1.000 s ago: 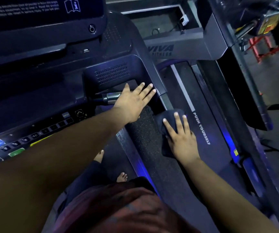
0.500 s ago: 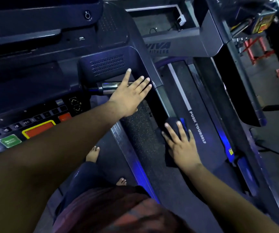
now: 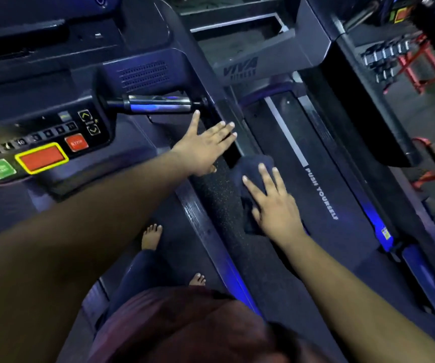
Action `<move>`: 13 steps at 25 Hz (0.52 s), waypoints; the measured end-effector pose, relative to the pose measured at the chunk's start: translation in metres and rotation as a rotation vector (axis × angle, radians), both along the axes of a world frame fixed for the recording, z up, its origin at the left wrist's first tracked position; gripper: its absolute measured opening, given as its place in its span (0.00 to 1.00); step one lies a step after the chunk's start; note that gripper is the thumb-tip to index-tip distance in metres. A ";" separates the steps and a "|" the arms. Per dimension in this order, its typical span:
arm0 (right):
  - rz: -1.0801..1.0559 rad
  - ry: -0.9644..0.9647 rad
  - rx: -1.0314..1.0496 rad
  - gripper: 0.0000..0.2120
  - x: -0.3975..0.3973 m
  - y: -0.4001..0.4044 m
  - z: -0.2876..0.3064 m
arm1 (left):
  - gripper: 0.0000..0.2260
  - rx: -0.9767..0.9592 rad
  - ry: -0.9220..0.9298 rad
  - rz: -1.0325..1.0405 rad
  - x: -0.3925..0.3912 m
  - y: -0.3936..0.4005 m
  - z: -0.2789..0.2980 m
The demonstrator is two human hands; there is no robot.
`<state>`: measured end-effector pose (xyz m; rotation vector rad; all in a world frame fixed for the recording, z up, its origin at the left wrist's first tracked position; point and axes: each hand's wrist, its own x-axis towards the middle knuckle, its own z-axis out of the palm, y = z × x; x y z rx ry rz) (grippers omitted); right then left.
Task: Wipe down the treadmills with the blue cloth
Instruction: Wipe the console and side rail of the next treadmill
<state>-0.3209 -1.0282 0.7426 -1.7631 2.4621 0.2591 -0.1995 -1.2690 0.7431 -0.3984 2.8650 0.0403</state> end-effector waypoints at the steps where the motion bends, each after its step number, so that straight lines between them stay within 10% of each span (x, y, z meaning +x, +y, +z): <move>1: 0.010 0.014 0.006 0.41 0.003 0.038 -0.001 | 0.46 0.004 -0.025 -0.025 -0.002 0.020 0.001; 13: -0.015 -0.062 -0.047 0.38 0.000 0.117 -0.003 | 0.46 0.045 -0.069 0.054 0.004 0.125 0.004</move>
